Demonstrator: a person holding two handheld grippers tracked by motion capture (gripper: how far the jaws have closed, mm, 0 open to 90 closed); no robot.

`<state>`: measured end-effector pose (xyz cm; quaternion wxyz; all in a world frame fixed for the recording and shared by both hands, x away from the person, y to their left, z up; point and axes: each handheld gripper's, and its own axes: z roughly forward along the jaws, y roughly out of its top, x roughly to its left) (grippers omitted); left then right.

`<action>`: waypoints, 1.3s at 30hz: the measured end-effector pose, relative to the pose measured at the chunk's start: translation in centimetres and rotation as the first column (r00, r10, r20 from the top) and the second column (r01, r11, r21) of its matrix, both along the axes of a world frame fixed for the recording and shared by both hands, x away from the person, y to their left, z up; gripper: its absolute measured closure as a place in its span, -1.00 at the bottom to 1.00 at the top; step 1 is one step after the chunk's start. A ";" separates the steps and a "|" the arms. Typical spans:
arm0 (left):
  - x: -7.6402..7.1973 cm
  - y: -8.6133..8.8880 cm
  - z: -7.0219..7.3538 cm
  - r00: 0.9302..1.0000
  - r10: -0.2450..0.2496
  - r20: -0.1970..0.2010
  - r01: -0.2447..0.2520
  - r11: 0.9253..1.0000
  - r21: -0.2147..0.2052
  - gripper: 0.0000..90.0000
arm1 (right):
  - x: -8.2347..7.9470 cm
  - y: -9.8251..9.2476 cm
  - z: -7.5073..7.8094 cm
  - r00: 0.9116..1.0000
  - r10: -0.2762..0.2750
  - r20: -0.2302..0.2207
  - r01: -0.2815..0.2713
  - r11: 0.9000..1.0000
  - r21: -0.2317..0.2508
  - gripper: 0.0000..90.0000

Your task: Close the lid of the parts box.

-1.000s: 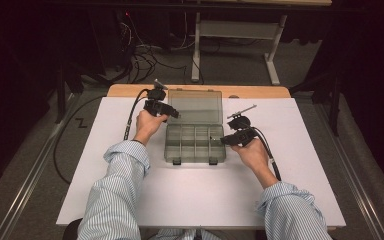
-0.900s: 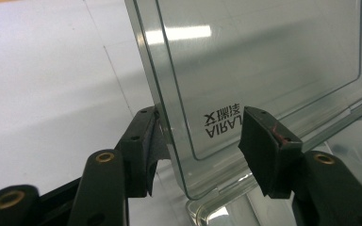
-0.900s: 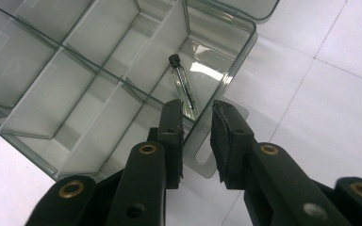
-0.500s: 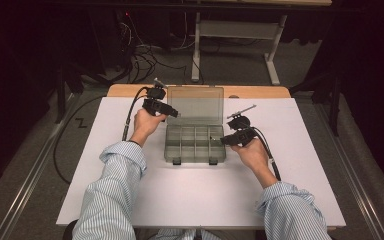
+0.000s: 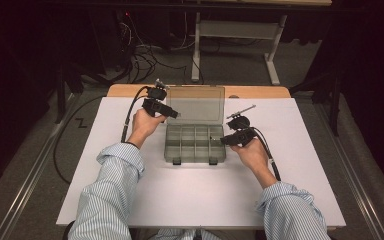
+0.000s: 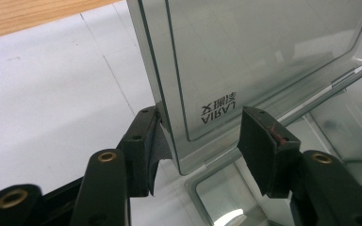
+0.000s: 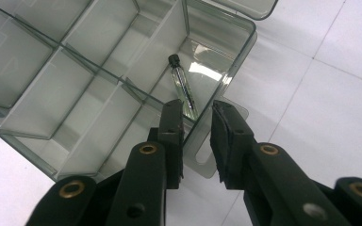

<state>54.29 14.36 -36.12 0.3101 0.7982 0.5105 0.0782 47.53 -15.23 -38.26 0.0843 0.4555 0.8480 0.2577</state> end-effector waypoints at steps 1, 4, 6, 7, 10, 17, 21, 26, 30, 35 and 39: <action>-0.1 0.0 0.1 1.000 -0.004 0.001 0.004 1.000 0.005 0.09 | 0.0 0.0 0.0 1.000 0.000 0.000 0.000 1.000 0.000 0.70; -0.2 -0.1 0.2 1.000 -0.011 0.007 0.011 1.000 0.017 0.09 | 0.0 0.0 0.0 1.000 0.001 0.001 -0.001 1.000 -0.001 0.70; -0.4 -0.2 0.3 1.000 -0.017 0.010 0.016 0.999 0.028 0.09 | 0.0 0.0 0.0 1.000 0.001 0.001 -0.001 1.000 -0.001 0.70; -0.5 -0.2 0.3 1.000 -0.017 0.014 0.017 0.999 0.032 0.09 | 0.0 0.0 0.0 1.000 0.001 0.001 -0.001 1.000 -0.001 0.70; -0.7 -0.3 0.3 0.999 -0.024 0.023 0.023 0.999 0.044 0.09 | 0.0 0.0 0.0 1.000 0.001 0.001 -0.001 1.000 -0.001 0.70; -1.1 -0.3 0.5 0.999 -0.031 0.032 0.029 0.998 0.055 0.13 | 0.0 0.0 0.0 1.000 0.000 0.000 0.000 1.000 -0.002 0.70; -1.3 -0.2 0.5 0.999 -0.029 0.039 0.027 0.998 0.054 0.17 | 0.0 0.0 0.0 1.000 0.005 0.004 -0.005 1.000 -0.002 0.70; -1.6 -0.1 0.5 0.998 -0.032 0.046 0.030 0.998 0.052 0.21 | 0.0 0.0 0.0 1.000 0.004 0.003 -0.004 1.000 -0.002 0.70; -1.9 -0.1 0.6 0.998 -0.039 0.050 0.036 0.998 0.055 0.22 | 0.0 0.1 0.0 1.000 0.001 0.003 -0.001 1.000 -0.004 0.70; -2.1 0.0 0.6 0.998 -0.042 0.055 0.040 0.998 0.048 0.23 | 0.0 0.1 0.0 1.000 0.001 0.004 -0.001 1.000 -0.004 0.70; -2.3 0.1 0.5 0.997 -0.047 0.056 0.044 0.998 0.043 0.25 | 0.0 0.1 0.0 1.000 0.001 0.005 -0.001 1.000 -0.005 0.70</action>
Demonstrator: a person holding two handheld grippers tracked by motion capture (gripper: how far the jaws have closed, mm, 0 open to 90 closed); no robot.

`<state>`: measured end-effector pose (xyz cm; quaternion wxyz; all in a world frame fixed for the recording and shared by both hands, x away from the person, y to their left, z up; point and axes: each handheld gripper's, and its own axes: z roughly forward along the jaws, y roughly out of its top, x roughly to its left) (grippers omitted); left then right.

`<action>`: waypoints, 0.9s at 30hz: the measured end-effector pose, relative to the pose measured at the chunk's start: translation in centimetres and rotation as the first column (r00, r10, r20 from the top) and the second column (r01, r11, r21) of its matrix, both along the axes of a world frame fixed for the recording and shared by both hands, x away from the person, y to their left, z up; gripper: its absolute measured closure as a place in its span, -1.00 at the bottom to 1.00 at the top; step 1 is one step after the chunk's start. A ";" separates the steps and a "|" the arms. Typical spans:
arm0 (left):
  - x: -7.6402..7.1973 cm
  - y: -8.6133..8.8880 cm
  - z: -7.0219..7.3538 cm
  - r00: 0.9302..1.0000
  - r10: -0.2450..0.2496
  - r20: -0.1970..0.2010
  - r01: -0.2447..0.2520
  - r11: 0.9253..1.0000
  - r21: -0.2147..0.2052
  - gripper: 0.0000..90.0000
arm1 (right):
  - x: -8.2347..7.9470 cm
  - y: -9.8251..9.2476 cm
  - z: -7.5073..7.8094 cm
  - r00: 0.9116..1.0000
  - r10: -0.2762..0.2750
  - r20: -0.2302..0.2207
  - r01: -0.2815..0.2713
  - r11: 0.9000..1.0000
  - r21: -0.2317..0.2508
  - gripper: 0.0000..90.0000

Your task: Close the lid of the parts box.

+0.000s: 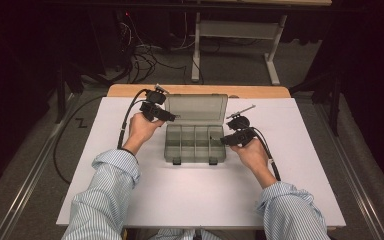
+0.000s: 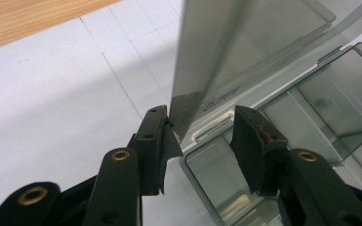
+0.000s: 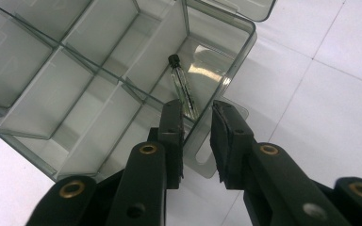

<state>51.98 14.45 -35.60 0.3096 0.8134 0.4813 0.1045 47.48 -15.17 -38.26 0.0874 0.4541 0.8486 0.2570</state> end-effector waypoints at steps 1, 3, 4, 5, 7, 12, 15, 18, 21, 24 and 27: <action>-0.1 0.0 0.0 1.000 -0.003 0.002 0.003 1.000 0.001 0.25 | 0.0 0.0 0.0 1.000 0.000 0.000 0.000 1.000 0.000 0.70; -0.1 0.0 0.0 1.000 -0.007 0.002 0.007 1.000 0.003 0.26 | 0.0 0.0 0.0 1.000 0.000 0.001 0.000 1.000 0.000 0.70; -0.2 -0.1 0.0 1.000 -0.004 0.002 0.004 1.000 0.002 0.27 | 0.0 0.0 0.0 1.000 0.000 0.001 0.000 1.000 -0.001 0.70; -0.3 -0.1 0.0 1.000 -0.005 0.003 0.005 1.000 0.002 0.27 | 0.0 0.0 0.0 1.000 -0.001 0.001 0.001 1.000 0.000 0.70; -0.4 -0.2 0.0 1.000 -0.010 0.004 0.010 1.000 0.003 0.28 | 0.0 0.0 0.0 1.000 -0.001 0.002 0.001 1.000 -0.001 0.70; -0.7 0.0 -0.2 1.000 -0.010 0.008 0.010 1.000 -0.007 0.28 | 0.0 0.0 0.0 1.000 -0.002 0.002 0.002 1.000 -0.001 0.70; -0.9 0.1 -0.1 1.000 -0.010 0.005 0.010 1.000 -0.014 0.29 | -0.1 0.0 0.0 1.000 -0.005 0.000 0.005 1.000 -0.002 0.70; -1.1 0.2 0.1 1.000 -0.010 0.008 0.010 1.000 -0.016 0.29 | -0.1 0.0 0.0 1.000 -0.005 0.000 0.005 1.000 -0.001 0.70; -1.4 0.3 0.5 1.000 -0.008 0.018 0.009 1.000 -0.029 0.29 | -0.1 0.0 0.0 1.000 -0.003 0.001 0.003 1.000 -0.002 0.70; -1.7 0.5 0.8 1.000 -0.013 0.024 0.014 0.999 -0.038 0.29 | -0.1 0.0 0.0 1.000 -0.001 0.002 0.001 1.000 -0.001 0.70; -2.2 0.6 1.1 0.999 -0.019 0.031 0.021 0.999 -0.043 0.30 | -0.1 0.0 0.0 1.000 0.000 0.002 0.000 1.000 -0.002 0.70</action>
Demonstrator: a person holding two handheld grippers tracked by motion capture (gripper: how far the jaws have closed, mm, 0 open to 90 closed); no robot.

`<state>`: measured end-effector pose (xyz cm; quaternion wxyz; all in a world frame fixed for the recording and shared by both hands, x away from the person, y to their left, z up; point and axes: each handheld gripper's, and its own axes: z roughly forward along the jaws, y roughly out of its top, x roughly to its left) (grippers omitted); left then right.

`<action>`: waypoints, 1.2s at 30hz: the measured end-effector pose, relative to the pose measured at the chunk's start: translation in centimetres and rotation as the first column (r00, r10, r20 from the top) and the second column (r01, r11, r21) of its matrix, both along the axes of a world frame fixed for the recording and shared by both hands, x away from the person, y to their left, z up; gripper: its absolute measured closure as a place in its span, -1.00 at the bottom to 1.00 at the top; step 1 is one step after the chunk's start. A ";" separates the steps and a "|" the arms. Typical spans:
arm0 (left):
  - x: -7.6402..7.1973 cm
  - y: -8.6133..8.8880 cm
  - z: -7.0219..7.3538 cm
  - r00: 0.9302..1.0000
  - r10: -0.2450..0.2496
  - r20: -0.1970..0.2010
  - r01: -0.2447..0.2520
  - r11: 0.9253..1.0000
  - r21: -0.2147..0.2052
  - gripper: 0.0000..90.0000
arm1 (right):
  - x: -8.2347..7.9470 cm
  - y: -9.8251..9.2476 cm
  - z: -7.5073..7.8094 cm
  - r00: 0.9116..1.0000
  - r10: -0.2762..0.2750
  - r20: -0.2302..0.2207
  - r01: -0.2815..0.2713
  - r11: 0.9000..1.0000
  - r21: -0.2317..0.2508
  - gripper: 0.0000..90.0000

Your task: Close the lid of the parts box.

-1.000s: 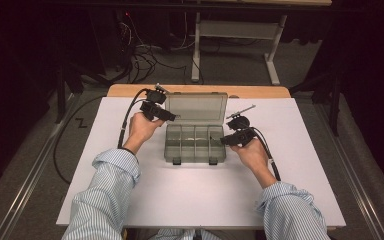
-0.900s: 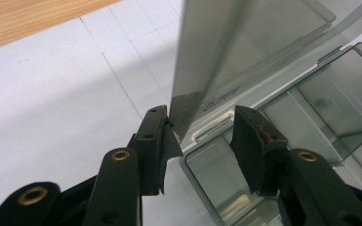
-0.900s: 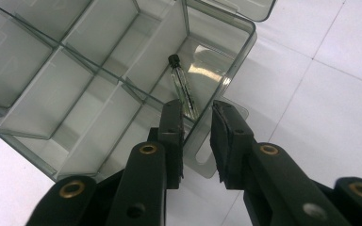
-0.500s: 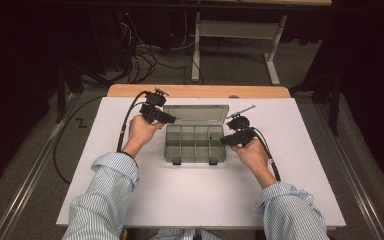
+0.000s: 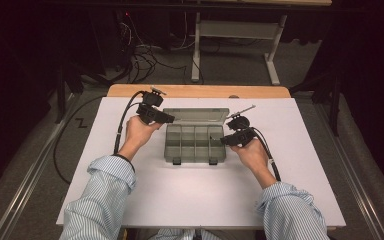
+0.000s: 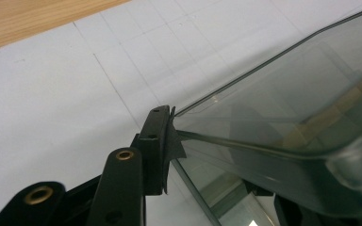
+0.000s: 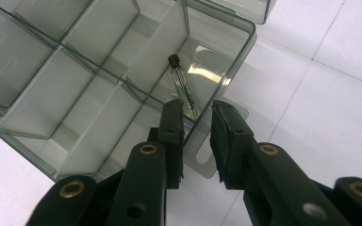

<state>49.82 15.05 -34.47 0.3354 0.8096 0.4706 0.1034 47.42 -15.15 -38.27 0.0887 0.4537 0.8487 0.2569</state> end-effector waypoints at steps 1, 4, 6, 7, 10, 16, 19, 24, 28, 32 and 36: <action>-0.1 0.0 0.1 1.000 -0.002 0.003 0.002 1.000 0.000 0.30 | 0.0 0.0 0.0 1.000 0.000 0.000 0.000 1.000 0.000 0.70; -0.6 0.0 0.4 1.000 -0.006 0.012 0.006 1.000 0.002 0.30 | 0.0 0.0 0.0 1.000 -0.003 0.000 0.003 1.000 0.004 0.70; -0.8 0.1 0.5 1.000 -0.008 0.016 0.008 1.000 -0.001 0.30 | 0.0 0.0 0.0 1.000 -0.002 0.001 0.002 1.000 0.005 0.70; -0.8 0.1 0.5 1.000 -0.010 0.018 0.010 1.000 0.000 0.30 | 0.0 0.0 0.0 1.000 -0.002 0.001 0.002 1.000 0.005 0.70; -1.0 0.1 0.5 1.000 -0.009 0.020 0.009 1.000 -0.002 0.30 | 0.0 -0.1 -0.1 1.000 0.000 0.002 0.000 1.000 0.008 0.70; -1.0 -0.1 -0.1 1.000 -0.009 0.014 0.009 1.000 0.027 0.29 | 0.0 -0.1 -0.1 1.000 0.008 0.008 -0.008 1.000 0.004 0.69; -0.9 -0.1 -0.4 1.000 -0.006 0.014 0.006 1.000 0.025 0.29 | 0.1 -0.3 -0.1 1.000 0.013 0.006 -0.013 1.000 0.018 0.68; -0.8 -0.1 -0.7 1.000 -0.010 0.010 0.010 1.000 0.029 0.29 | 0.0 -0.7 0.2 1.000 0.019 0.018 -0.021 0.998 0.058 0.53; -0.8 -0.1 -1.0 1.000 -0.009 0.007 0.009 0.999 0.031 0.29 | -0.2 -1.1 1.1 0.999 0.008 0.048 -0.012 0.997 0.074 0.64; -0.8 0.0 -1.3 1.000 -0.012 -0.001 0.012 0.999 0.034 0.29 | -0.3 -1.6 2.1 0.996 0.004 0.093 -0.014 0.995 0.102 0.92; -0.8 0.0 -1.5 1.000 -0.011 -0.008 0.011 0.999 0.036 0.29 | -0.2 -1.9 2.9 0.993 0.006 0.120 -0.022 0.990 0.136 1.00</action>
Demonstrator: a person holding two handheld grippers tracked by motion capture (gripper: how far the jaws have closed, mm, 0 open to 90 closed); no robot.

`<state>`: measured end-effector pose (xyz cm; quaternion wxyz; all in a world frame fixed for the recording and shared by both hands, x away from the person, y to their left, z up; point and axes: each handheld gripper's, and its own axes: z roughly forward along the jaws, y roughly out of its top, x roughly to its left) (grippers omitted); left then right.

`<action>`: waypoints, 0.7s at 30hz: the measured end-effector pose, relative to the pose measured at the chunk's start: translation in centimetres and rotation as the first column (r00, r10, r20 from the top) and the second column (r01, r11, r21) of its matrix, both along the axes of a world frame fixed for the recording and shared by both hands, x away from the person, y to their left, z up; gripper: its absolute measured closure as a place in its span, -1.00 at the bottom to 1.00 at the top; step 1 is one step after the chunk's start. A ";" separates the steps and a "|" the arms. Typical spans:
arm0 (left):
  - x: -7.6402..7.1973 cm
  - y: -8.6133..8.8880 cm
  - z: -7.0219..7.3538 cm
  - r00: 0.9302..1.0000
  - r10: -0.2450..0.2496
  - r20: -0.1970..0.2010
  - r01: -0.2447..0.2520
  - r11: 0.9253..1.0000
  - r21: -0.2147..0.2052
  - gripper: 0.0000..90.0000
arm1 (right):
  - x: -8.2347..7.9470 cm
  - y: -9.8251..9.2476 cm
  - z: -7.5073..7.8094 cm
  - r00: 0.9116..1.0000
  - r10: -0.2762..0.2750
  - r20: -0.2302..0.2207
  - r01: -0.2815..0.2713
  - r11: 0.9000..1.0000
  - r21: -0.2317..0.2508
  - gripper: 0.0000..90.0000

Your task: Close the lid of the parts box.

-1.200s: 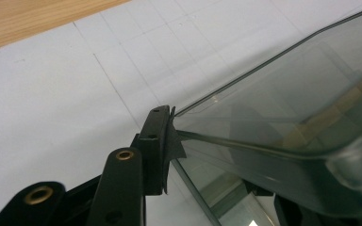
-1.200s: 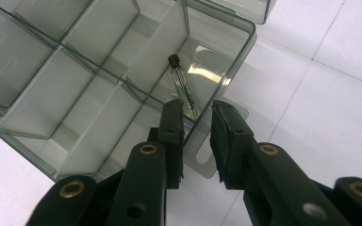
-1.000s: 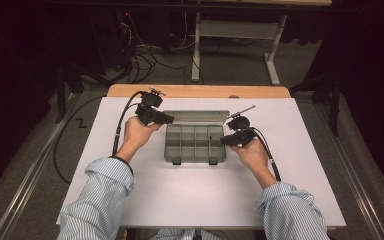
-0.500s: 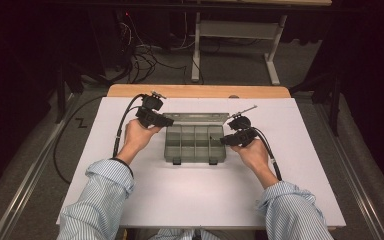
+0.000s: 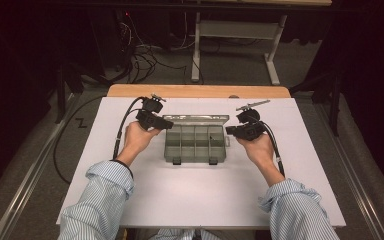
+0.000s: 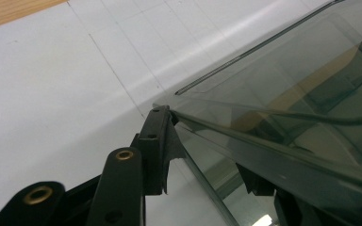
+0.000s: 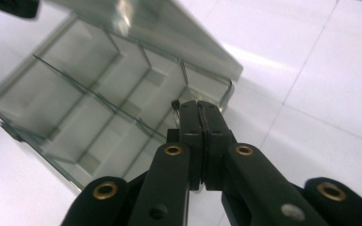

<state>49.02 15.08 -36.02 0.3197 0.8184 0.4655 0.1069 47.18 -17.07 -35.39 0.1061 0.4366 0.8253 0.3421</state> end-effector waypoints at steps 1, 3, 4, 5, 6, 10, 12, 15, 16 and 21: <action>0.0 0.0 -0.1 1.000 0.000 -0.001 0.000 1.000 0.000 0.29 | 0.0 0.0 0.1 1.000 0.002 0.002 -0.003 1.000 0.009 1.00; 0.0 0.1 -0.1 1.000 0.000 -0.005 0.000 1.000 -0.002 0.29 | 0.1 -0.1 0.3 1.000 0.006 0.006 -0.007 1.000 0.027 1.00; 0.0 0.1 -0.2 1.000 -0.001 -0.007 0.001 1.000 -0.004 0.29 | 0.2 -0.1 0.3 1.000 0.008 0.010 -0.009 1.000 0.026 1.00; 0.0 0.1 -0.2 1.000 -0.001 -0.010 0.001 1.000 -0.007 0.29 | 0.2 0.0 0.4 1.000 0.009 0.012 -0.009 1.000 0.021 1.00; 0.0 0.2 -0.3 1.000 -0.002 -0.011 0.002 1.000 -0.008 0.29 | 0.2 0.0 0.4 1.000 0.010 0.016 -0.010 1.000 0.019 1.00; -0.3 0.4 -0.4 1.000 -0.003 -0.014 0.003 1.000 -0.004 0.29 | 0.3 0.0 0.6 1.000 0.004 0.025 -0.004 1.000 0.027 1.00; -0.3 0.5 -0.4 1.000 -0.002 -0.016 0.002 1.000 -0.007 0.29 | 0.2 0.0 0.8 1.000 0.005 0.026 -0.006 1.000 0.030 1.00; -0.5 0.7 -0.3 1.000 0.001 -0.028 -0.001 1.000 -0.016 0.27 | 0.3 0.0 0.9 0.999 0.012 0.032 -0.013 1.000 0.025 1.00; -0.6 0.8 -0.3 0.999 -0.005 -0.036 0.005 1.000 -0.015 0.27 | 0.2 0.0 0.9 0.999 0.010 0.030 -0.011 1.000 0.027 1.00; -1.2 1.2 -0.5 0.999 -0.001 -0.050 0.000 1.000 -0.007 0.27 | 0.2 0.2 0.8 0.999 0.020 0.029 -0.020 1.000 0.016 1.00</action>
